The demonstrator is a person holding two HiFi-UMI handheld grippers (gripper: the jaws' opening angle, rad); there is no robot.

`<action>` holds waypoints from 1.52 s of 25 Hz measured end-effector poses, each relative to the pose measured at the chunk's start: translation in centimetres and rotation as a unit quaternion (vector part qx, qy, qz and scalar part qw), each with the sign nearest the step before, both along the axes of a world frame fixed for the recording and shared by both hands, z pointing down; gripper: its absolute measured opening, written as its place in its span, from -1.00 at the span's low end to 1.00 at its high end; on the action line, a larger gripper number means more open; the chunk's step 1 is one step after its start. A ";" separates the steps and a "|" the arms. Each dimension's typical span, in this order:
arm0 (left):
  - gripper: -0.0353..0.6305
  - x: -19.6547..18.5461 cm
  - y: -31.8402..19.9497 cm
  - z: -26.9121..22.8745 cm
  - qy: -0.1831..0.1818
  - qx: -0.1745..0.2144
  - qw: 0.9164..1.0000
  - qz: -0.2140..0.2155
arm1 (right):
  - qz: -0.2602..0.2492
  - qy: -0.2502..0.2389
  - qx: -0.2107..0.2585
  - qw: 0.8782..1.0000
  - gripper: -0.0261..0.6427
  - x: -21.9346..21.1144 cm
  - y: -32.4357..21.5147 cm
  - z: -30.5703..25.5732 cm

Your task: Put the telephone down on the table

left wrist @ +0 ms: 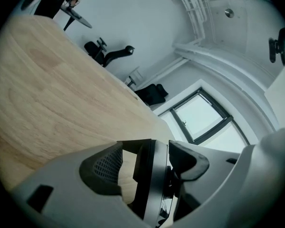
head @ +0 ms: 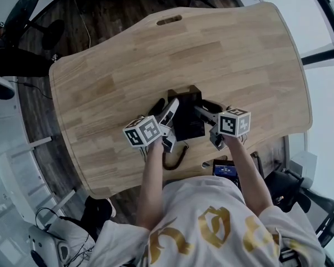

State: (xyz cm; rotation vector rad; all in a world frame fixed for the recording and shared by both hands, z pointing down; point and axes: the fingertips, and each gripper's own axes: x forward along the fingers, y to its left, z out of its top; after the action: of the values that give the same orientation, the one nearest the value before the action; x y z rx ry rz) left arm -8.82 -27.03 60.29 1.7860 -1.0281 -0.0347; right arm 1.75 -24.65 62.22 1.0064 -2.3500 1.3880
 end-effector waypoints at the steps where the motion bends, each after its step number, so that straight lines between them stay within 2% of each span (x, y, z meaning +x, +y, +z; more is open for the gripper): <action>1: -0.06 -0.4 0.1 -0.2 -0.012 0.005 1.000 -0.003 | 0.001 0.010 0.008 1.000 -0.28 0.1 0.0 -0.1; 5: -0.06 -1.3 0.8 -1.1 -0.064 0.029 0.998 -0.002 | 0.018 0.031 0.031 0.999 -0.38 0.9 0.0 -0.9; 6: -0.14 -1.5 1.0 -1.5 -0.078 0.040 0.996 -0.003 | 0.020 0.037 0.039 0.998 -0.45 1.2 0.0 -1.2; 8: -0.55 -1.8 1.1 -2.3 -0.104 0.062 0.993 -0.007 | 0.018 0.054 0.060 0.997 -0.62 1.5 0.1 -1.8; 12: -0.84 -2.0 1.7 -3.5 -0.123 0.080 0.989 -0.006 | 0.028 0.080 0.081 0.993 -0.85 2.2 0.6 -2.7; 20: -0.87 -1.6 3.6 -5.2 -0.144 0.097 0.985 0.021 | 0.025 0.104 0.119 0.987 -0.88 1.7 1.6 -5.1; 24: -0.87 -1.1 4.7 -6.9 -0.146 0.114 0.982 0.027 | 0.035 0.098 0.142 0.984 -0.88 1.3 2.2 -7.0; 28: -0.87 -0.9 6.2 -8.6 -0.144 0.136 0.980 0.031 | 0.063 0.062 0.157 0.984 -0.88 1.1 3.5 -8.9; 30: -0.87 -0.8 6.8 -9.3 -0.147 0.147 0.978 0.033 | 0.061 0.068 0.162 0.983 -0.88 1.0 4.3 -9.3; 32: -0.87 -0.6 7.5 -10.2 -0.139 0.160 0.977 0.031 | 0.053 0.081 0.170 0.981 -0.88 0.8 5.1 -9.8; 35: -0.87 -0.3 8.5 -11.9 -0.117 0.184 0.976 0.029 | 0.058 0.076 0.184 0.978 -0.88 0.5 6.2 -11.5; 38: -0.87 -0.6 9.4 -13.3 -0.115 0.200 0.973 0.021 | 0.067 0.073 0.201 0.975 -0.88 0.3 7.0 -13.1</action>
State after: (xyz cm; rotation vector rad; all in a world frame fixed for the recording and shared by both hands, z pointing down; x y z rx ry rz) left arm -9.40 -17.65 47.03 2.2170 -1.2099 -0.0090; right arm 2.06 -17.68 49.08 1.3428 -2.5431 0.8534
